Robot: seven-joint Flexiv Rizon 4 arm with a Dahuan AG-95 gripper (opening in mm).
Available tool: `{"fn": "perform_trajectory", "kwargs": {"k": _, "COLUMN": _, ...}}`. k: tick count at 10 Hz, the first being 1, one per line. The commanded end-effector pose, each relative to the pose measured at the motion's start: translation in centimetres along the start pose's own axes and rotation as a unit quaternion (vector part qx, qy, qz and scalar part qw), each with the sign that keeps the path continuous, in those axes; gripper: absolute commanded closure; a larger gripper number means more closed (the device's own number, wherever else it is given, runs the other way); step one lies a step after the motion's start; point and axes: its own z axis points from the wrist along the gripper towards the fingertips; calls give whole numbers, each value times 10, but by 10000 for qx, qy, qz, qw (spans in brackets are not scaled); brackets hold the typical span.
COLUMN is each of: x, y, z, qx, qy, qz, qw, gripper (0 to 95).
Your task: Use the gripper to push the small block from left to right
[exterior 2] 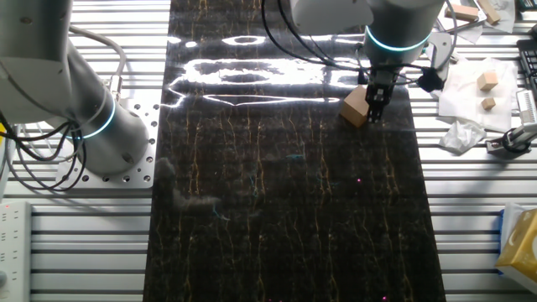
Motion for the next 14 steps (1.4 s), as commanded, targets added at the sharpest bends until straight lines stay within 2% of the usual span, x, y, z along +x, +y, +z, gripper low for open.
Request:
{"fn": "perform_trajectory", "kwargs": {"k": 1, "x": 0, "y": -3, "z": 0, "qx": 167, "qy": -35, "qz": -209, "qw": 9996, "gripper": 0}}
{"fn": "perform_trajectory", "kwargs": {"k": 4, "x": 0, "y": -4, "z": -1, "qx": 221, "qy": -45, "qz": -272, "qw": 9994, "gripper": 0}}
{"fn": "perform_trajectory", "kwargs": {"k": 11, "x": 6, "y": -18, "z": -3, "qx": 196, "qy": -52, "qz": -343, "qw": 9992, "gripper": 0}}
{"fn": "perform_trajectory", "kwargs": {"k": 13, "x": 7, "y": -20, "z": -2, "qx": 174, "qy": -58, "qz": -325, "qw": 9993, "gripper": 0}}
{"fn": "perform_trajectory", "kwargs": {"k": 14, "x": 8, "y": -19, "z": -3, "qx": 84, "qy": -41, "qz": -192, "qw": 9998, "gripper": 0}}
